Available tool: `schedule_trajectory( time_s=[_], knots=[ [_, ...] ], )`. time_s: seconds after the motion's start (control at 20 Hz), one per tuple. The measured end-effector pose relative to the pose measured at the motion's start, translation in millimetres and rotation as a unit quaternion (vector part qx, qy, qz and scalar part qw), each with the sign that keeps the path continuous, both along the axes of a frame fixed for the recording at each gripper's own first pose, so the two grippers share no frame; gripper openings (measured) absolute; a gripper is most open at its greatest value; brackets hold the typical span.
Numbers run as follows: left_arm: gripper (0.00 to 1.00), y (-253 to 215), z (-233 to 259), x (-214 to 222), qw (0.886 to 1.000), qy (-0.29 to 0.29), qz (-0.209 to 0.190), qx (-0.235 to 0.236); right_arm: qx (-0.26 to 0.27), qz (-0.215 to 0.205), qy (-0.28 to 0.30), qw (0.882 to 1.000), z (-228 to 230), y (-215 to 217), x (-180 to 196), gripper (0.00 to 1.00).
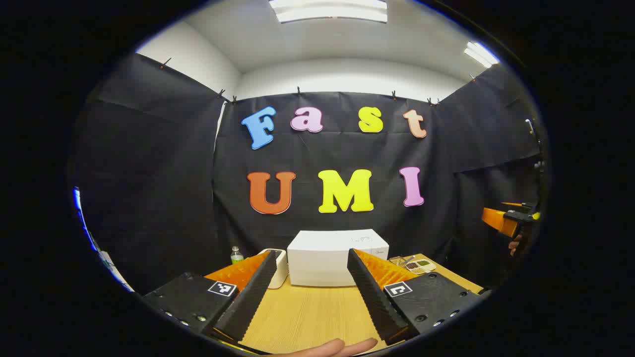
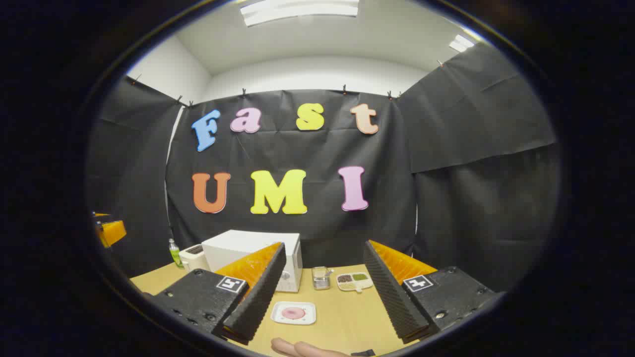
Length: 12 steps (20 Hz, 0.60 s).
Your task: Open the microwave oven with the left hand, put the food in, and close the microwave oven.
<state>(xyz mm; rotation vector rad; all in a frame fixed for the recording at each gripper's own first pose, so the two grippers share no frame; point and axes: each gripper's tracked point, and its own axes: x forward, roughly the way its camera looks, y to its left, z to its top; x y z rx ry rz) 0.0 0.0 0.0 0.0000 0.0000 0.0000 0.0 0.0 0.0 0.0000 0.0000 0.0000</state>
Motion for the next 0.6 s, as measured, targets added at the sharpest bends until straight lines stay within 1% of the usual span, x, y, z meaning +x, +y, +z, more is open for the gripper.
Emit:
schedule_trajectory(
  time_s=[0.6],
  knots=[
    [0.92,2.7,1.9,-1.9,1.0,-0.001,0.001,-0.001,-0.007,0.008,-0.008,1.0,4.8,6.2,-4.4,0.91]
  ],
)
